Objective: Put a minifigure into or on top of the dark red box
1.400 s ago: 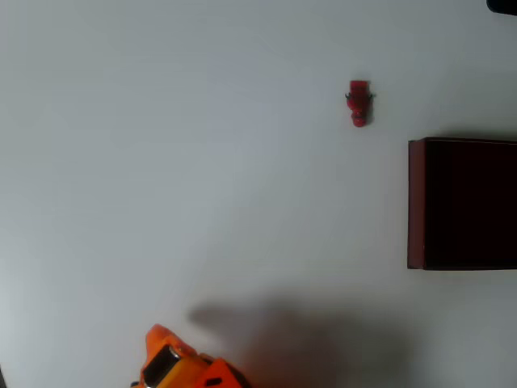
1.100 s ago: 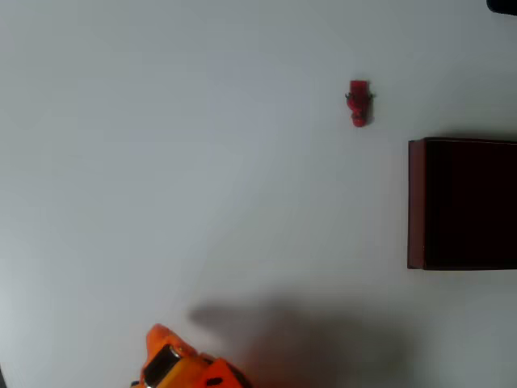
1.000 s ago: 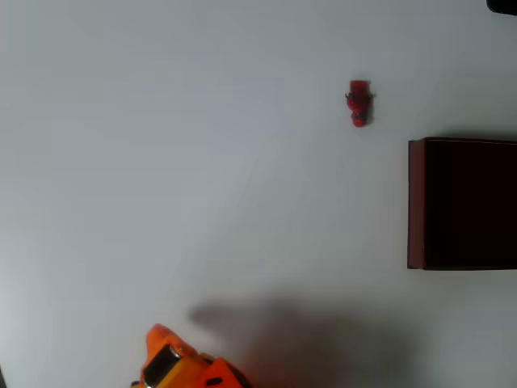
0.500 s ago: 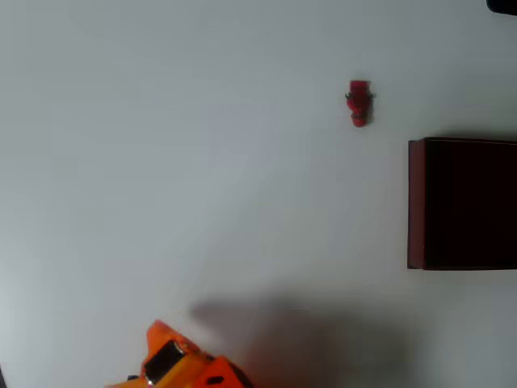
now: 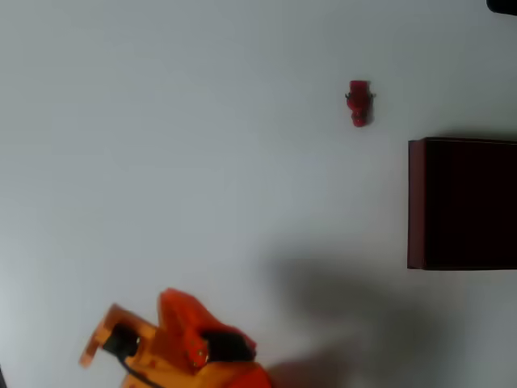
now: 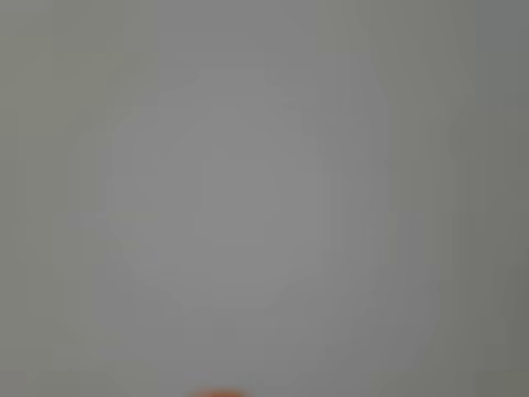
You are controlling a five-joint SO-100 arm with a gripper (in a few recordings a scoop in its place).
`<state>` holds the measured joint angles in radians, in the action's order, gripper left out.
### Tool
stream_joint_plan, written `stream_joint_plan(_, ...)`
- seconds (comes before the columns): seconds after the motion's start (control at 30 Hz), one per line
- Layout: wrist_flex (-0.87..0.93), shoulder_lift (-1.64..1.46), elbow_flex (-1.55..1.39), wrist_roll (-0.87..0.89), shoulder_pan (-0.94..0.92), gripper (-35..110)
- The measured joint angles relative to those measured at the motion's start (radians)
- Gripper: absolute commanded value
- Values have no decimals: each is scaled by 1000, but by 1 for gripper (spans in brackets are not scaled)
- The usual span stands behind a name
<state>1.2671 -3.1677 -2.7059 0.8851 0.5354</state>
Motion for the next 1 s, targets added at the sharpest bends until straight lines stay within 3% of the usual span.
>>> stream_joint_plan(0.33,215,834,594,95,-291,7)
stream_joint_plan(0.63,219,1080,704,169,-545,11)
stream_joint_plan(1.0,196,1420,917,322,-603,16)
